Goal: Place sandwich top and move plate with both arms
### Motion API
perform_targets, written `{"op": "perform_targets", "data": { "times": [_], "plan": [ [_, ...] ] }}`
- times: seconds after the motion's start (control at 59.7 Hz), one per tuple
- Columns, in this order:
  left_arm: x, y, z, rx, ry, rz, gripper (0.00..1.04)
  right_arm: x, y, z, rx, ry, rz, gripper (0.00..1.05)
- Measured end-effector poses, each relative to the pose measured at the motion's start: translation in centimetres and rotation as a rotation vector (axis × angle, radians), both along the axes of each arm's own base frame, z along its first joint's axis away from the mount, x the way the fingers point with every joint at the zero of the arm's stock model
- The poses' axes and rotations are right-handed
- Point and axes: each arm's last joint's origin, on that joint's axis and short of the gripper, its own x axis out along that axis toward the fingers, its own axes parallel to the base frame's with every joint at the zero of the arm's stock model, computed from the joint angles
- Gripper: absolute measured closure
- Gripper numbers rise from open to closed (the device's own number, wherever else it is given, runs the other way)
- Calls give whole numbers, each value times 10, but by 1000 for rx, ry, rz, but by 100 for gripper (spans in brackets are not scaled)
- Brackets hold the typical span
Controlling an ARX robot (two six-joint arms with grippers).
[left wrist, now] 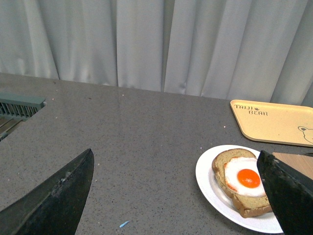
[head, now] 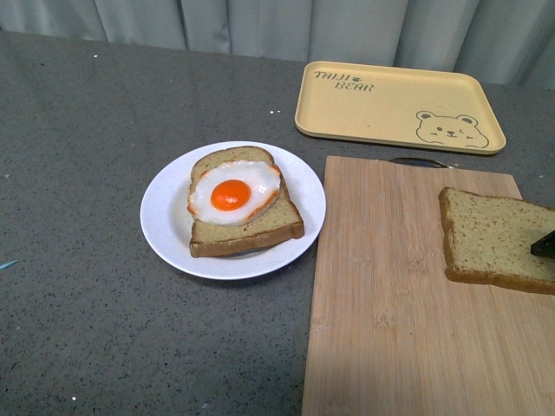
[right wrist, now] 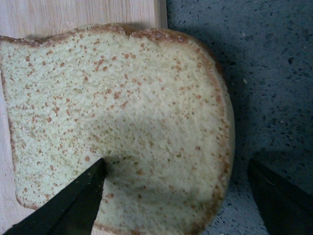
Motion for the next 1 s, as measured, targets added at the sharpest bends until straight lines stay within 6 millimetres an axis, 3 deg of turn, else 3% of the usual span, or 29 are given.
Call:
{"op": "perform_targets", "data": {
  "times": [0.1, 0.251, 0.502, 0.82, 1.005],
  "plan": [
    [0, 0, 0, 0, 0, 0, 7, 5, 2, -1, -1, 0, 5, 42],
    [0, 0, 0, 0, 0, 0, 7, 8, 4, 0, 3, -2, 2, 72],
    [0, 0, 0, 0, 0, 0, 7, 6, 8, 22, 8, -61, -9, 99],
    [0, 0, 0, 0, 0, 0, 7, 6, 38, 82, 251, -341, 128, 101],
    [0, 0, 0, 0, 0, 0, 7, 26, 78, 76, 354, -315, 321, 101]
  ]
}}
